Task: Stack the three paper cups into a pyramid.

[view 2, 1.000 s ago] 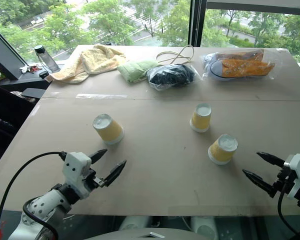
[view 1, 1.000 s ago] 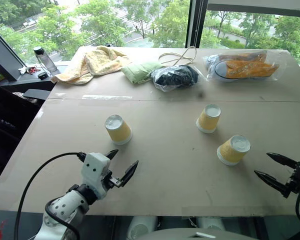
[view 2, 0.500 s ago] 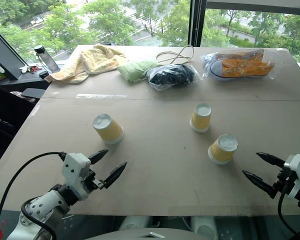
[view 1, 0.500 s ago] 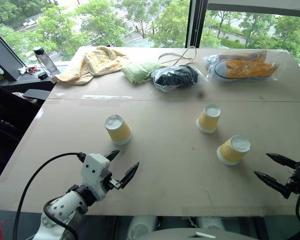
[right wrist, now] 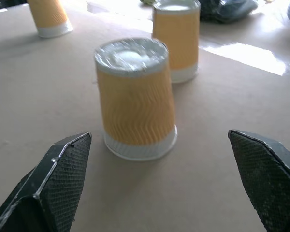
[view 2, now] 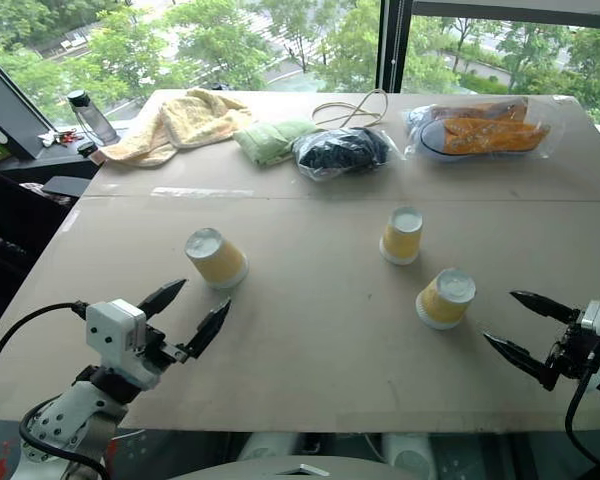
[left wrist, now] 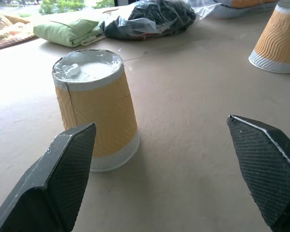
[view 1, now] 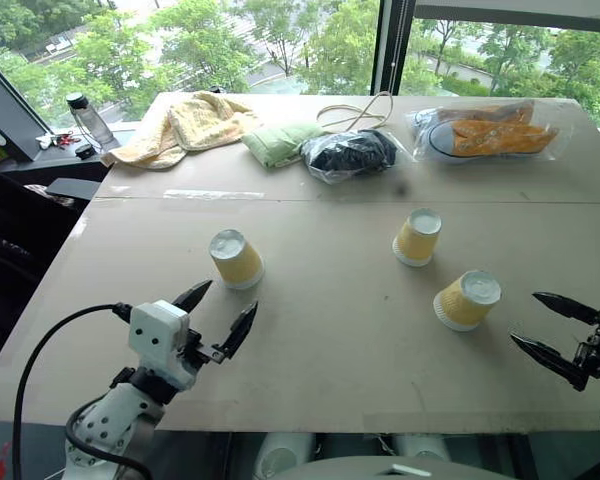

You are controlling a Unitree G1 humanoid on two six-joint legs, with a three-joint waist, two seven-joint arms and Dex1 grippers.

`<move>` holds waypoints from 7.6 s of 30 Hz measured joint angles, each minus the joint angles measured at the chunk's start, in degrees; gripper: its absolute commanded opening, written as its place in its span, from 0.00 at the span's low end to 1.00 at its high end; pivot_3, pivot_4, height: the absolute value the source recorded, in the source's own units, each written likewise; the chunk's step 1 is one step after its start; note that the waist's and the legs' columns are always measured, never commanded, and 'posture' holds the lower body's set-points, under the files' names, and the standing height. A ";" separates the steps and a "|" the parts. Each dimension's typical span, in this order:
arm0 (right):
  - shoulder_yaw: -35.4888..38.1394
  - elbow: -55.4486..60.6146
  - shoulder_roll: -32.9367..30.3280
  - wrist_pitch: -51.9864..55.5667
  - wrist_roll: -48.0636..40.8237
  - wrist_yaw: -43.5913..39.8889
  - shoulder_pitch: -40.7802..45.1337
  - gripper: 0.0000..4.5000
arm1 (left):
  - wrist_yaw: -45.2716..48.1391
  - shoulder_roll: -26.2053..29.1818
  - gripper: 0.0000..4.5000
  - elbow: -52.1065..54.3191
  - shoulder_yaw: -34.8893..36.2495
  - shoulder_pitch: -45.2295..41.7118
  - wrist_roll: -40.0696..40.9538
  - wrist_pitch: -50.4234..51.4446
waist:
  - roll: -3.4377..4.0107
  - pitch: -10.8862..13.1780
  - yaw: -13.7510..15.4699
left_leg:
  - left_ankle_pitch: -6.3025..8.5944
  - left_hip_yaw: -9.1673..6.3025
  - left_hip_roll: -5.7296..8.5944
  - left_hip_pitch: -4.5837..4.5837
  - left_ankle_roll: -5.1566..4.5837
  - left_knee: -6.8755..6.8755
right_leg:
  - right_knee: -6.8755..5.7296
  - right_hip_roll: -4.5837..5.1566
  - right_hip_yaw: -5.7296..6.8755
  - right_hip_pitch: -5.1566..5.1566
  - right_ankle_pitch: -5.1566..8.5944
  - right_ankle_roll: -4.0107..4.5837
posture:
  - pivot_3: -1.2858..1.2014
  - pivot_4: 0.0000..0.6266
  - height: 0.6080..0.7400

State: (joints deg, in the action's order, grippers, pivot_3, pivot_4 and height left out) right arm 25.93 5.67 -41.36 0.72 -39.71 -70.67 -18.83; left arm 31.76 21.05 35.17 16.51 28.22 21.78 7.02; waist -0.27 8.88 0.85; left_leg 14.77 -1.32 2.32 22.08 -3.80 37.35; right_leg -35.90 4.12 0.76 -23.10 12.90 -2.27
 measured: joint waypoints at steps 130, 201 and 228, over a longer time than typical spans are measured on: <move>-5.65 17.82 6.30 15.21 6.94 21.37 3.45 1.00 | 37.14 38.32 0.99 -2.01 -8.96 -53.79 35.38 39.23 | 0.00 -0.04 0.09 | 0.00 -0.09 0.01 0.54 -0.03 0.71 | -0.37 -0.19 0.21 -0.30 -0.13 0.01 | 0.52 0.24 1.00; -32.81 7.78 17.55 32.85 18.35 33.55 40.12 0.44 | 19.23 32.60 1.00 5.80 11.11 -23.57 33.15 32.91 | 0.03 0.01 -0.15 | -0.10 -0.06 0.02 0.54 0.17 0.37 | -0.37 -0.11 0.13 -0.54 -0.15 0.06 | 0.52 0.24 1.00; -27.93 16.26 10.92 35.42 13.58 28.97 36.43 0.98 | 20.22 32.09 1.00 4.34 12.69 -23.01 33.13 31.07 | 0.03 0.02 -0.05 | -0.09 -0.08 0.02 0.60 0.16 0.07 | -0.07 -0.09 0.16 -0.59 -0.15 0.05 | 0.52 0.24 1.00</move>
State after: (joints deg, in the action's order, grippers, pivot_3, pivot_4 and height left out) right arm -2.00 21.93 -30.44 36.15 -26.12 -41.70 17.60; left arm 51.99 53.14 39.52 29.20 5.21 54.91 38.09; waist -0.24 8.90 0.80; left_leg 14.68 -1.40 2.34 22.69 -3.64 37.42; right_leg -35.97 4.03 0.91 -23.69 12.74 -2.22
